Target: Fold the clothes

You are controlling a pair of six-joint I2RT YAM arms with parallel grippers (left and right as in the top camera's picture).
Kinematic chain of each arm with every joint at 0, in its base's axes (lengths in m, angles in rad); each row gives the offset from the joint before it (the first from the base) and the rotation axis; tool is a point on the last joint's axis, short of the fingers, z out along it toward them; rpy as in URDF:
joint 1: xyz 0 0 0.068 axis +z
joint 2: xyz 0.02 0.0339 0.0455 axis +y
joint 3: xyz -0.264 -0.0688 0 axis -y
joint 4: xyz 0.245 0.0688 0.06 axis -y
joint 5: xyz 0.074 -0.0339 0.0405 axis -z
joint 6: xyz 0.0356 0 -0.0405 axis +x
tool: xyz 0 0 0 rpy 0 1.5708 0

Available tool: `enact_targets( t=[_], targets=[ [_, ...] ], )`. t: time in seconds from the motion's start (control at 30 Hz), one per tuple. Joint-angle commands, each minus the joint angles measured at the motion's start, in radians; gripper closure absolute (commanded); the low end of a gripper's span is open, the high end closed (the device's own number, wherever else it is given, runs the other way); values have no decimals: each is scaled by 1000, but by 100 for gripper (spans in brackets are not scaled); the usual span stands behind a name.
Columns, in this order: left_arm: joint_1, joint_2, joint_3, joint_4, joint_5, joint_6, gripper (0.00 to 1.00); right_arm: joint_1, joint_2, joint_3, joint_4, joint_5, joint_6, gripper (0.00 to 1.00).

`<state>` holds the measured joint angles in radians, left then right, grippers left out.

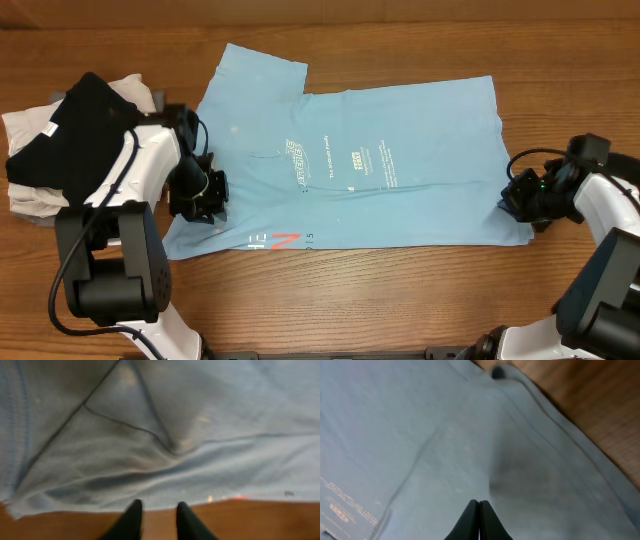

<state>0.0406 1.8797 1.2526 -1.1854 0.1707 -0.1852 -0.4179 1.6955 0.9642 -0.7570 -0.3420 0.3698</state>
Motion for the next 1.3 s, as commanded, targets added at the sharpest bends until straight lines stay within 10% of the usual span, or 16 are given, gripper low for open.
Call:
enact_targets(
  t=[0.0,0.4,1.27],
  targets=[
    [6,8,-77,55,-24,-49,91,14,7,-68,64,-66,25,96],
    [8,8,-311,311,-103,-164,96,-2,45,-286,310,102,184,96],
    [195,-184,-258,37,-99,-19,86,-223,-366,-236,-12,156,116,84]
  ],
)
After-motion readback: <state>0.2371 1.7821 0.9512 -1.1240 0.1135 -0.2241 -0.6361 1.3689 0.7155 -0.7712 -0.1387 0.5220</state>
